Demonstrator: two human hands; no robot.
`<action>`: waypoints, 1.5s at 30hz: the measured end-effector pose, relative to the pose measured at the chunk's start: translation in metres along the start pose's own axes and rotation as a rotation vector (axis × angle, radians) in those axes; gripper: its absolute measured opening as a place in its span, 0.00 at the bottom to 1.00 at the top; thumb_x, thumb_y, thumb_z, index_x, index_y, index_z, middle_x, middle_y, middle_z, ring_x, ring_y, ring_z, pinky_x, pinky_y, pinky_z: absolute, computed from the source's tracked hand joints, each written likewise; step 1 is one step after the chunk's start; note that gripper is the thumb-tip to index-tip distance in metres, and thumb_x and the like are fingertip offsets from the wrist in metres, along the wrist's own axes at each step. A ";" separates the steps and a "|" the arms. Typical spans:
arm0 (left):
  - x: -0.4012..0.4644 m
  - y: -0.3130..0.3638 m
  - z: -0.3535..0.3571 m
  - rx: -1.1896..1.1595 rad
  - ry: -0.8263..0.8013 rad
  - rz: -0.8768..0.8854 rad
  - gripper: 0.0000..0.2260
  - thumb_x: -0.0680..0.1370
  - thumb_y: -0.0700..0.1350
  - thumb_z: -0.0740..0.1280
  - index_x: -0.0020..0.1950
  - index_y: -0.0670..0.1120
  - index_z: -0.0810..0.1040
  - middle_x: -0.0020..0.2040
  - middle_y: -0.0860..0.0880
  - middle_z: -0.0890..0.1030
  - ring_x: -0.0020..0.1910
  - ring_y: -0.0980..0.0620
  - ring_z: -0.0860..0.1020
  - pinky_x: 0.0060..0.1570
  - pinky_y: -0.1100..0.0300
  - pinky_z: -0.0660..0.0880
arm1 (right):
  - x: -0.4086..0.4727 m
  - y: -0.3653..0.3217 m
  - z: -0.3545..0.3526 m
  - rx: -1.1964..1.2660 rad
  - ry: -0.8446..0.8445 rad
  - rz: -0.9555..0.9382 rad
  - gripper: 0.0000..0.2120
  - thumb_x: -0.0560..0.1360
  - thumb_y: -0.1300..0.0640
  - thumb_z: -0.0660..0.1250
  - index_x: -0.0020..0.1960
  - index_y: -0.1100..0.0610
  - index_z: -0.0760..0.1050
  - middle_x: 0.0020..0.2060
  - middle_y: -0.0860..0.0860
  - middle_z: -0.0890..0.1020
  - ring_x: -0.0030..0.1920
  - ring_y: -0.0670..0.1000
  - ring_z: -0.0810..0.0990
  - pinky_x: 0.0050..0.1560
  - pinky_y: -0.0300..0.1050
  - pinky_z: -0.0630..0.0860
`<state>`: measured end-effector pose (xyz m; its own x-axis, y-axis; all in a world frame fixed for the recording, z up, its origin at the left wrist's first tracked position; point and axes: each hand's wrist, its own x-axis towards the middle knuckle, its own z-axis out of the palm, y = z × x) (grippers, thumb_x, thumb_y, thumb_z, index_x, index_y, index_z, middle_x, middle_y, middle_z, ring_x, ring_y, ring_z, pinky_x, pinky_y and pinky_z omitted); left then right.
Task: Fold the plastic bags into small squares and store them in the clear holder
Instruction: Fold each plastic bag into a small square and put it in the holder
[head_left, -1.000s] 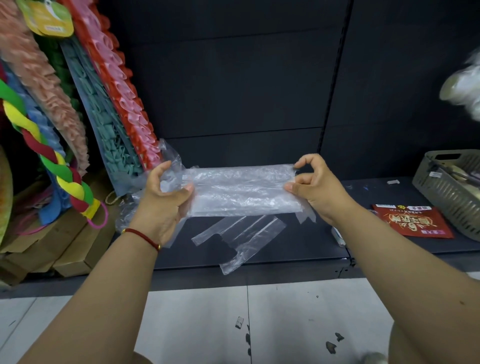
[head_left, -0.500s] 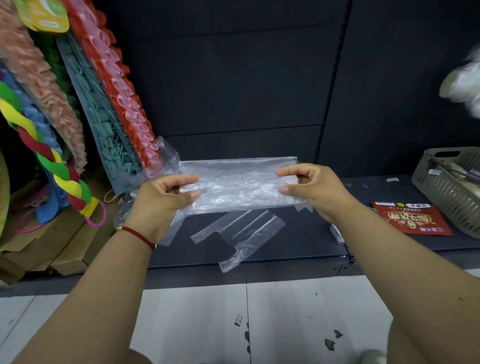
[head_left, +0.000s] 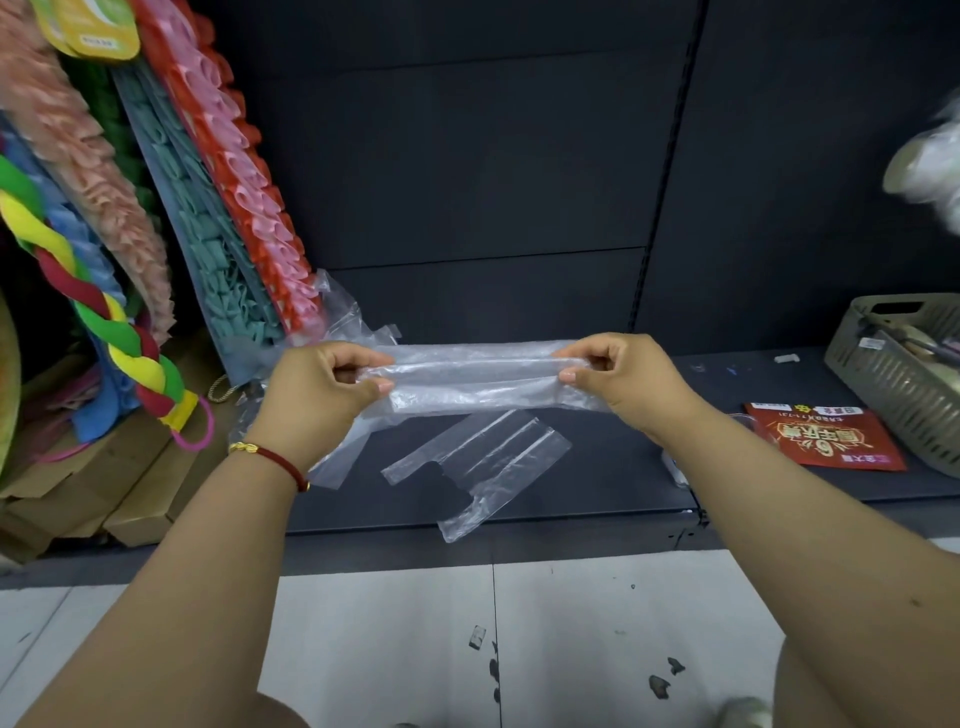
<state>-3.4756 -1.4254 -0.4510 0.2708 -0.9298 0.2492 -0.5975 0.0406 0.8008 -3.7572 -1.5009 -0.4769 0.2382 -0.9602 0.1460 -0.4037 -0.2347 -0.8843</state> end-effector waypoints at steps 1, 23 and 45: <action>0.000 0.000 0.000 0.044 -0.007 0.005 0.08 0.73 0.40 0.75 0.44 0.54 0.81 0.38 0.48 0.80 0.36 0.54 0.74 0.34 0.71 0.72 | 0.001 0.000 0.001 -0.045 -0.022 0.009 0.05 0.75 0.60 0.71 0.49 0.51 0.80 0.45 0.44 0.82 0.44 0.41 0.79 0.46 0.31 0.73; -0.008 0.035 0.018 -0.186 -0.181 0.100 0.14 0.74 0.37 0.73 0.55 0.52 0.76 0.44 0.46 0.84 0.35 0.53 0.77 0.37 0.63 0.76 | -0.034 -0.010 0.053 0.200 -0.571 0.216 0.12 0.73 0.56 0.73 0.55 0.58 0.80 0.51 0.51 0.85 0.54 0.50 0.83 0.59 0.46 0.78; -0.022 0.043 0.063 -0.454 -0.059 -0.263 0.11 0.72 0.44 0.76 0.43 0.41 0.76 0.43 0.37 0.84 0.45 0.40 0.84 0.50 0.46 0.81 | -0.033 -0.018 0.053 0.369 -0.191 0.265 0.12 0.70 0.61 0.76 0.52 0.62 0.81 0.47 0.55 0.86 0.48 0.56 0.85 0.55 0.56 0.81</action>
<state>-3.5553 -1.4258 -0.4561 0.3168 -0.9484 -0.0124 -0.1245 -0.0546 0.9907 -3.7111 -1.4574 -0.4895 0.3414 -0.9264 -0.1586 -0.1412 0.1163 -0.9831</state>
